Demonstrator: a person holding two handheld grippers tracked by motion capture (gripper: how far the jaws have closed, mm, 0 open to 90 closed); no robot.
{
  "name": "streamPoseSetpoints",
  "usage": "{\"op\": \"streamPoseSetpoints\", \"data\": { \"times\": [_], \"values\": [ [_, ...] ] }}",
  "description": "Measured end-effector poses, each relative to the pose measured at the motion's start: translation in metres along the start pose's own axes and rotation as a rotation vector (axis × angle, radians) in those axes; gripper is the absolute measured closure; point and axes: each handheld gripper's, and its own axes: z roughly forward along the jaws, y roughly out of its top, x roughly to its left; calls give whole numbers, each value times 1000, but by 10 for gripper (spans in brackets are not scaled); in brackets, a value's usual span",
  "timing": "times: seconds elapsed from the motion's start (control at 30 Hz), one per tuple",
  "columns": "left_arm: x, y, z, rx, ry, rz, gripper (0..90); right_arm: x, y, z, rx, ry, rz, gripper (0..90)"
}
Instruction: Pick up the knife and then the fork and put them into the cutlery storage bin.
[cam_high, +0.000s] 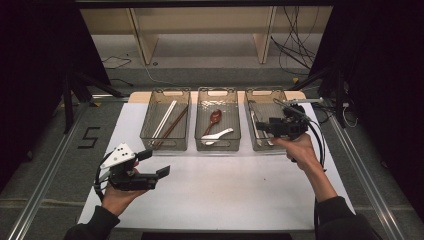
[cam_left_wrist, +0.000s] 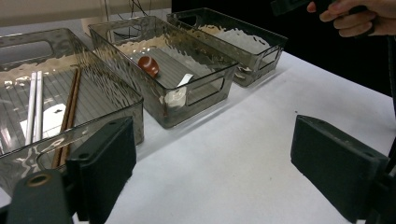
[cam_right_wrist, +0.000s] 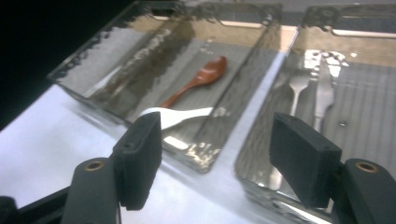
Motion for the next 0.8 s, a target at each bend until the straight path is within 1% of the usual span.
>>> {"op": "streamPoseSetpoints", "data": {
  "times": [0.17,0.4,0.57,0.7,0.8],
  "values": [
    [0,0,0,0,-3,-2,137,9,-10,-7,-41,32,-18,322],
    [0,0,1,9,-9,-5,137,19,-26,-18,-93,69,-23,320],
    [-1,-1,2,16,-13,-5,137,27,-36,-22,-112,88,-33,316],
    [0,-1,3,21,-16,-8,137,31,-44,-25,-123,81,-53,307],
    [0,-2,3,22,-17,-11,137,33,-51,-27,-131,94,-47,306]
  ]
}}
